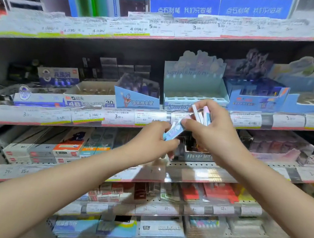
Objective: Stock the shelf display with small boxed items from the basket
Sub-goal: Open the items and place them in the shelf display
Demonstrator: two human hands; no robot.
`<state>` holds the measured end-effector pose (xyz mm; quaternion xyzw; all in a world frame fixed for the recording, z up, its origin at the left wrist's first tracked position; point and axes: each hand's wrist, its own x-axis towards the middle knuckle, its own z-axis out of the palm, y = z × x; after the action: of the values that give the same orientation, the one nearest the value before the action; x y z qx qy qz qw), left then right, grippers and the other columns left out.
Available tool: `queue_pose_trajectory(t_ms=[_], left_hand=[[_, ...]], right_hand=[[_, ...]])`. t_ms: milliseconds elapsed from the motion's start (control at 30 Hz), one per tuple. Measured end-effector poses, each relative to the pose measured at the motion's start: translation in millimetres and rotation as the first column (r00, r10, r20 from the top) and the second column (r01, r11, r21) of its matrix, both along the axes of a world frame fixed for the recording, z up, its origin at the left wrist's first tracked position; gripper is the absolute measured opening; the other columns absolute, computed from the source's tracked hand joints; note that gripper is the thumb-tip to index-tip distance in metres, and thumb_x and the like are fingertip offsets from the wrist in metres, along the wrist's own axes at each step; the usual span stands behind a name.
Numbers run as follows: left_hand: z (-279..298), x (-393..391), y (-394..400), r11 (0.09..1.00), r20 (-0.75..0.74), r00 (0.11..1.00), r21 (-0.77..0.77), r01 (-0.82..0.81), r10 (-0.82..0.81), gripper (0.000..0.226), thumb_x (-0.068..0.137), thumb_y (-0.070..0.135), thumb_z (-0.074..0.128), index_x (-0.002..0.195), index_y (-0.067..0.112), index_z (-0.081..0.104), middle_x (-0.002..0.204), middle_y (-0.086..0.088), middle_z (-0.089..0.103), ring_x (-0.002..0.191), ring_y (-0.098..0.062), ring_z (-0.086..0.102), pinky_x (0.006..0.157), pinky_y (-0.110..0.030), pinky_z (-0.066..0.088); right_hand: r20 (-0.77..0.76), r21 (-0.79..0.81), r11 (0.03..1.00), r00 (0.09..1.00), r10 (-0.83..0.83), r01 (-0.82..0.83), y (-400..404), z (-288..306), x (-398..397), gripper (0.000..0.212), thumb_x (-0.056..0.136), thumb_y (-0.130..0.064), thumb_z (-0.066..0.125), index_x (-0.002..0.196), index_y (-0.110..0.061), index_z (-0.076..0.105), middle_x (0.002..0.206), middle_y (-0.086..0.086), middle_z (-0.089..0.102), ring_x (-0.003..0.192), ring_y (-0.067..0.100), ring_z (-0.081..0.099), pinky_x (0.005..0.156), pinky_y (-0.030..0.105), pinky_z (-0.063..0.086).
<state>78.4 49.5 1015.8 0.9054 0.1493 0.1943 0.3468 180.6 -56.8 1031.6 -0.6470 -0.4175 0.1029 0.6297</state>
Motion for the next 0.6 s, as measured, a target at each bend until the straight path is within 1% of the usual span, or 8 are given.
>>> queue_pose_trajectory(t_ms=[100,167,233,300,367,433,500,600], left_hand=[[11.2,11.2,6.6,1.0,0.05,0.999,-0.015,0.014,-0.013,0.026,0.09,0.01,0.05,0.066,0.018,0.047,0.053,-0.001,0.058,0.036,-0.001,0.042,0.039,-0.016,0.033],[18.5,20.3,11.1,1.0,0.041,0.999,0.019,0.005,-0.006,0.027,0.091,0.011,0.05,0.065,0.019,0.048,0.05,0.005,0.057,0.035,-0.004,0.04,0.037,-0.016,0.032],[26.5,27.5,18.5,0.993,0.021,1.0,0.12,-0.014,0.012,0.027,0.091,0.018,0.051,0.064,0.019,0.051,0.051,0.007,0.058,0.043,-0.008,0.046,0.044,-0.02,0.038],[34.4,30.9,28.6,0.951,0.0,1.0,0.307,-0.028,0.029,0.025,0.087,0.03,0.045,0.071,0.014,0.055,0.069,-0.001,0.064,0.063,-0.015,0.057,0.061,-0.03,0.046],[43.0,33.2,40.0,0.85,-0.007,0.999,0.525,-0.038,0.049,0.027,0.087,0.033,0.038,0.082,0.01,0.051,0.08,-0.006,0.062,0.074,-0.025,0.056,0.066,-0.039,0.045],[52.5,34.8,50.1,0.742,-0.025,0.996,0.669,-0.046,0.084,0.021,0.091,0.029,0.042,0.079,0.013,0.043,0.068,-0.004,0.054,0.069,-0.032,0.051,0.059,-0.039,0.039],[61.8,37.6,55.2,0.636,-0.032,0.995,0.771,-0.038,0.098,0.026,0.09,0.024,0.051,0.072,0.018,0.033,0.057,0.006,0.039,0.061,-0.034,0.05,0.053,-0.033,0.029],[69.1,44.0,62.8,0.498,-0.076,0.986,0.867,-0.01,0.151,0.019,0.081,0.016,0.059,0.075,0.016,0.041,0.064,-0.007,0.056,0.059,-0.037,0.056,0.048,-0.03,0.023]], right_hand=[[0.043,0.021,0.999,0.998,0.047,-0.048,1.8,21.7,20.9,0.025,0.077,-0.005,0.066,0.074,-0.023,0.049,0.063,-0.003,0.048,0.034,-0.001,0.038,0.036,0.009,0.028],[0.034,0.04,0.997,0.997,0.07,-0.071,5.2,33.2,35.9,0.025,0.078,-0.002,0.064,0.073,-0.022,0.049,0.063,-0.002,0.048,0.034,-0.001,0.037,0.035,0.011,0.028],[0.008,0.082,0.994,0.998,0.066,-0.066,10.7,43.1,54.5,0.025,0.078,0.0,0.062,0.073,-0.021,0.05,0.065,0.001,0.048,0.034,0.001,0.036,0.035,0.013,0.028],[0.014,0.089,0.994,0.998,0.056,-0.057,16.5,49.5,74.4,0.024,0.079,-0.002,0.062,0.073,-0.022,0.05,0.065,0.001,0.047,0.036,0.005,0.036,0.036,0.014,0.027],[0.039,0.071,0.995,0.997,0.068,-0.071,25.0,52.8,94.6,0.023,0.079,-0.005,0.063,0.072,-0.023,0.051,0.065,0.002,0.046,0.04,0.01,0.035,0.04,0.017,0.027],[0.102,0.042,0.996,0.992,0.073,-0.077,36.2,55.1,111.6,0.02,0.076,-0.011,0.065,0.073,-0.024,0.051,0.069,0.002,0.049,0.047,0.01,0.038,0.046,0.021,0.029],[0.177,0.024,0.997,0.981,0.075,-0.08,49.0,57.8,125.3,0.015,0.074,-0.018,0.066,0.078,-0.025,0.054,0.079,0.002,0.052,0.054,0.007,0.039,0.052,0.023,0.029],[0.256,0.023,0.995,0.962,0.091,-0.1,66.8,59.0,139.2,0.02,0.077,-0.016,0.067,0.076,-0.029,0.052,0.077,-0.009,0.048,0.059,-0.001,0.039,0.051,0.015,0.032]])
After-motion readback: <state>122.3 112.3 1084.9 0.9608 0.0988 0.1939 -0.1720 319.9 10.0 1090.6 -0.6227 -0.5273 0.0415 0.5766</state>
